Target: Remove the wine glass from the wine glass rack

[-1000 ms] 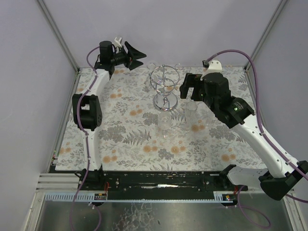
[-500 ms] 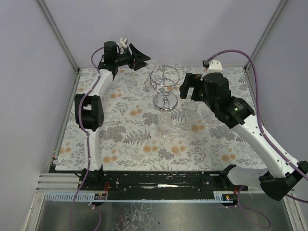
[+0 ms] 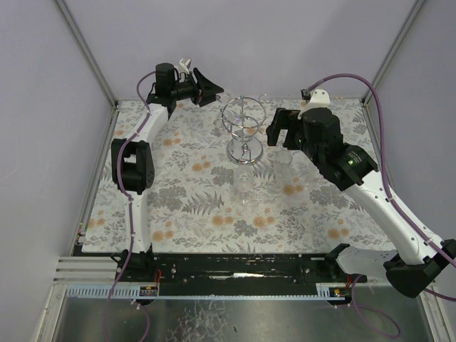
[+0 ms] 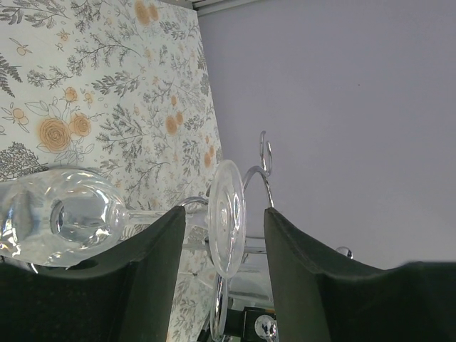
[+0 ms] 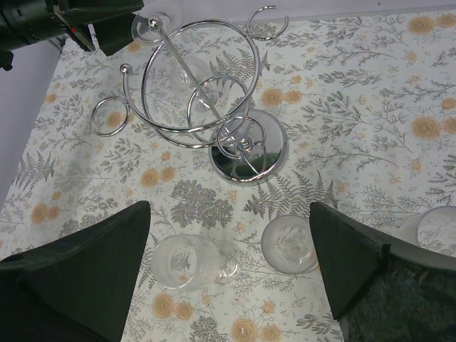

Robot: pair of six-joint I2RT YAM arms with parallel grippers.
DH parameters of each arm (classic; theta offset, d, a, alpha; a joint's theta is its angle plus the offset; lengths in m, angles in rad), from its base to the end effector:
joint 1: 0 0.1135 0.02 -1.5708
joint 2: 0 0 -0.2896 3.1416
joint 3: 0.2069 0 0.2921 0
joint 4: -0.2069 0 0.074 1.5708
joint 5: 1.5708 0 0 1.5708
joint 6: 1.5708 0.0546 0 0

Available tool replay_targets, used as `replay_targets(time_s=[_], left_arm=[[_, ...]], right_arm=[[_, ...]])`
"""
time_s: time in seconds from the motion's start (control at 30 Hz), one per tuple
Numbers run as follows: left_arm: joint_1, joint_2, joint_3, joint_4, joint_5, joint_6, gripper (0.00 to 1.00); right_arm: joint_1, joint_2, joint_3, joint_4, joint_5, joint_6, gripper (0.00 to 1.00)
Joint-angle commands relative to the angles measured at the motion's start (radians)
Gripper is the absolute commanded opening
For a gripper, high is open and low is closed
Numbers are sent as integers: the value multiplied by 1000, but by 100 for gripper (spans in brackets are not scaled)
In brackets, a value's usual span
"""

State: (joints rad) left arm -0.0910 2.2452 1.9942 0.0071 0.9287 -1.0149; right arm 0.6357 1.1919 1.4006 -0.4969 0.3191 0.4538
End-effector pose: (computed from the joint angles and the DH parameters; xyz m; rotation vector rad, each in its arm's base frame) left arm 0.5898 -0.0977 0.3011 -0.1795 2.0171 -1.5779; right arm 0.2522 0.1648 0.4647 0.0535 1.8687 0.4626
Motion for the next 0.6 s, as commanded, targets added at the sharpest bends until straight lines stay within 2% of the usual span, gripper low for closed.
replay_targets(time_s=[0.0, 0.57], left_arm=[[0, -36, 1, 19, 12, 25, 47], [2, -16, 41, 34, -10, 16, 40]], right_arm=[[7, -18, 18, 22, -14, 11, 99], [7, -6, 30, 17, -22, 7, 99]])
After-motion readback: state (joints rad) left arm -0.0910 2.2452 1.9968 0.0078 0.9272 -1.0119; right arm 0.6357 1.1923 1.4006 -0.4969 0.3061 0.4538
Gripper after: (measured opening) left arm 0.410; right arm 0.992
